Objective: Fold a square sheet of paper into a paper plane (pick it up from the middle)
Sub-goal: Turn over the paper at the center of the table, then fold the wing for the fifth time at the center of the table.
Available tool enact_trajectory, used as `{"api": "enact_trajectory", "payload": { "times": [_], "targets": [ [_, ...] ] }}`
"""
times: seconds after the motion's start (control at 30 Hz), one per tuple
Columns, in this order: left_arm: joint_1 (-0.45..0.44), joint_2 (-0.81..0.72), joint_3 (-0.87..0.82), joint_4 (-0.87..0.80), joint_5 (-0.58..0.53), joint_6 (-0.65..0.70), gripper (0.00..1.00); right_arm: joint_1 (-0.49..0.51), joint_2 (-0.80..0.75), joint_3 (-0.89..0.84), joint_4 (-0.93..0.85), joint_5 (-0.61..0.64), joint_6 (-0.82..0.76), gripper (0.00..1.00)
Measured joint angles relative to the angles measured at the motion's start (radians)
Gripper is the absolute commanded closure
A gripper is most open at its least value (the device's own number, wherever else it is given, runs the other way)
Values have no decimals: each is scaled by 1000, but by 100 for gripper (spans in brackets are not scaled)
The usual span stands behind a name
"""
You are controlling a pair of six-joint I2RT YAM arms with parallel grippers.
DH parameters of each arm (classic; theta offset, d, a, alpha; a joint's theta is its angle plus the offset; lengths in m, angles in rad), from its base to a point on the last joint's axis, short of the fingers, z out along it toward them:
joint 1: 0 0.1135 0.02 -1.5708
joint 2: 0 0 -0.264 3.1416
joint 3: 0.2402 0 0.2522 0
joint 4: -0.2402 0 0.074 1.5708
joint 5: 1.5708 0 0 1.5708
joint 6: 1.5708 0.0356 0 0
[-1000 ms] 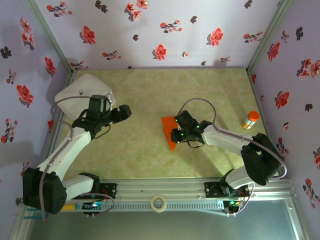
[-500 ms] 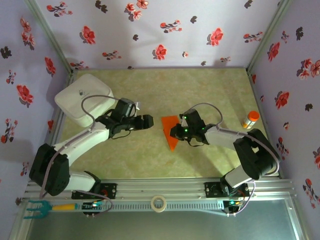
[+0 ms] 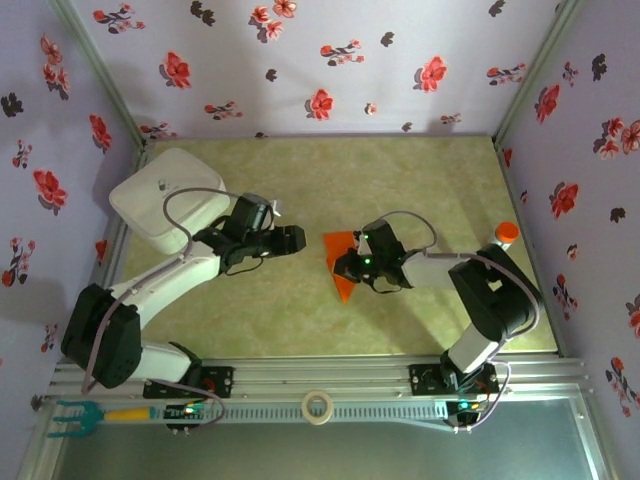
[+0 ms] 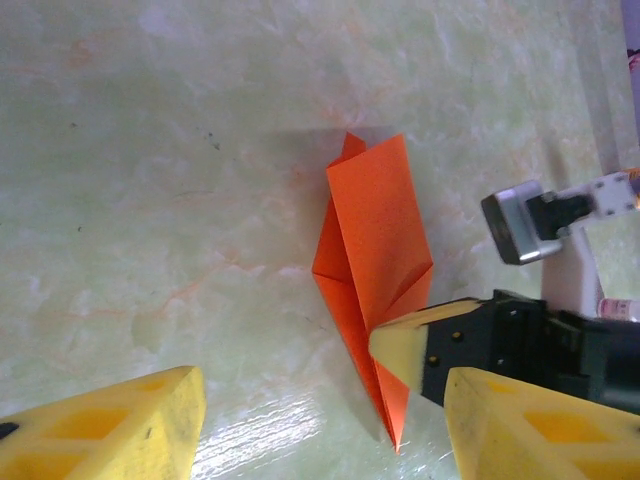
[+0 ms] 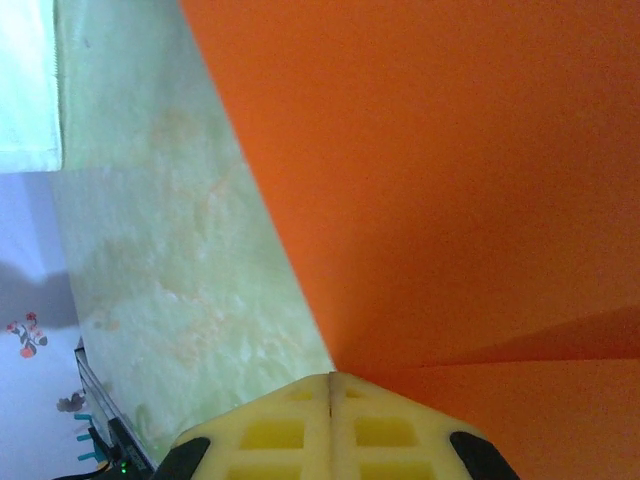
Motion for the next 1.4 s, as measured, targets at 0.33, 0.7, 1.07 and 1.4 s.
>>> {"api": "enact_trajectory", "payload": {
  "times": [0.33, 0.7, 1.07, 1.4],
  "targets": [
    [0, 69, 0, 71, 72, -37, 50, -1, 65, -84, 192, -9, 139, 93],
    [0, 117, 0, 110, 104, -85, 58, 79, 106, -183, 541, 208, 554, 90],
    [-23, 236, 177, 90, 132, -88, 59, 0, -257, -195, 216, 321, 443, 75],
    [-113, 472, 356, 58, 193, -85, 68, -200, -506, -195, -219, 375, 190, 70]
  ]
}}
